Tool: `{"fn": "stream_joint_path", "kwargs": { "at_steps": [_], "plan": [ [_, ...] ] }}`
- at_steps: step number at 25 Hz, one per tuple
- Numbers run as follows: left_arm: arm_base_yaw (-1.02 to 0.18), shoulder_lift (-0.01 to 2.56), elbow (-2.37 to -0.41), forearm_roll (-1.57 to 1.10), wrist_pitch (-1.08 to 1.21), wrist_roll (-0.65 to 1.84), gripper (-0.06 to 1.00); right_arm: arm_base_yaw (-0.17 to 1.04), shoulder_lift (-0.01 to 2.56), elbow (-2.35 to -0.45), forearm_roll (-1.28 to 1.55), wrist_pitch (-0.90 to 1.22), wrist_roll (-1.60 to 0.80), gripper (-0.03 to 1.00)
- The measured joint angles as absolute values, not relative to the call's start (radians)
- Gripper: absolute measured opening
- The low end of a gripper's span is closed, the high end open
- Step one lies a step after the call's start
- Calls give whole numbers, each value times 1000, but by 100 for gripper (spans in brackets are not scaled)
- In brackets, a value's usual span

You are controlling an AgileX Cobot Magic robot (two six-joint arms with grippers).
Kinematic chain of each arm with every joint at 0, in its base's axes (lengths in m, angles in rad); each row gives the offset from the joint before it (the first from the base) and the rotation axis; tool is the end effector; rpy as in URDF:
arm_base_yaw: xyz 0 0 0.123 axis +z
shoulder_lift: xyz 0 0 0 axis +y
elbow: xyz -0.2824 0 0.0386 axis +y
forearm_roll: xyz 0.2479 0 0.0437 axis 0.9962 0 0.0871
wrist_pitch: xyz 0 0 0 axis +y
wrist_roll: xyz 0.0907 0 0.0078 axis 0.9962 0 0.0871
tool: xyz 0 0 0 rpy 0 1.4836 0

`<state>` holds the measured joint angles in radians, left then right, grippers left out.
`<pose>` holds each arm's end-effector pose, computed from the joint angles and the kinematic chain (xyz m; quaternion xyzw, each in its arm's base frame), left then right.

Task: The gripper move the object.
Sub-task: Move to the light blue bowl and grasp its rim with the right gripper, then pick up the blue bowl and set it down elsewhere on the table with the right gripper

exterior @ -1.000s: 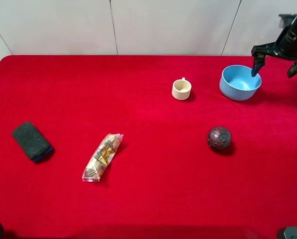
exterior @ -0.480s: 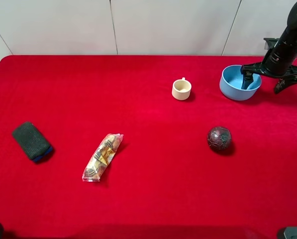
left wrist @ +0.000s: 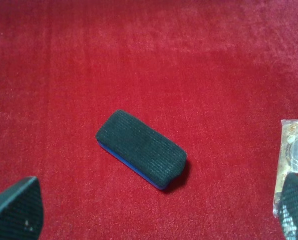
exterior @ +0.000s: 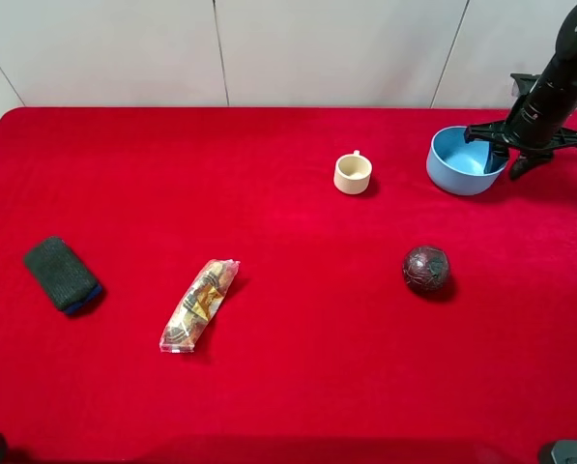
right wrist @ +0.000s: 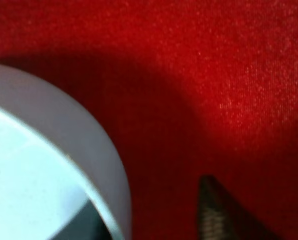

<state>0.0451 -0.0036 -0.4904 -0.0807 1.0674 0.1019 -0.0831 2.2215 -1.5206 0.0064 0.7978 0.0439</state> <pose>-0.0044 -0.0066 0.2742 0.0259 0.8554 -0.0023 0.5173 0.4323 -0.0356 0.1079 0.0653 0.9947 0.0009 0.0796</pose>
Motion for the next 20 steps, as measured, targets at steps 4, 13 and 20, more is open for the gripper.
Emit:
{"fn": "stream_joint_path", "kwargs": {
  "at_steps": [4,13,20],
  "plan": [
    [45,-4,-490,-81,1067,102,93,-83,2221,-1521,12,788,44,5],
    [45,-4,-490,-81,1067,102,93,-83,2221,-1521,16,786,44,-3],
    [45,-4,-490,-81,1067,102,93,-83,2186,-1521,15,831,44,-3]
  ]
}}
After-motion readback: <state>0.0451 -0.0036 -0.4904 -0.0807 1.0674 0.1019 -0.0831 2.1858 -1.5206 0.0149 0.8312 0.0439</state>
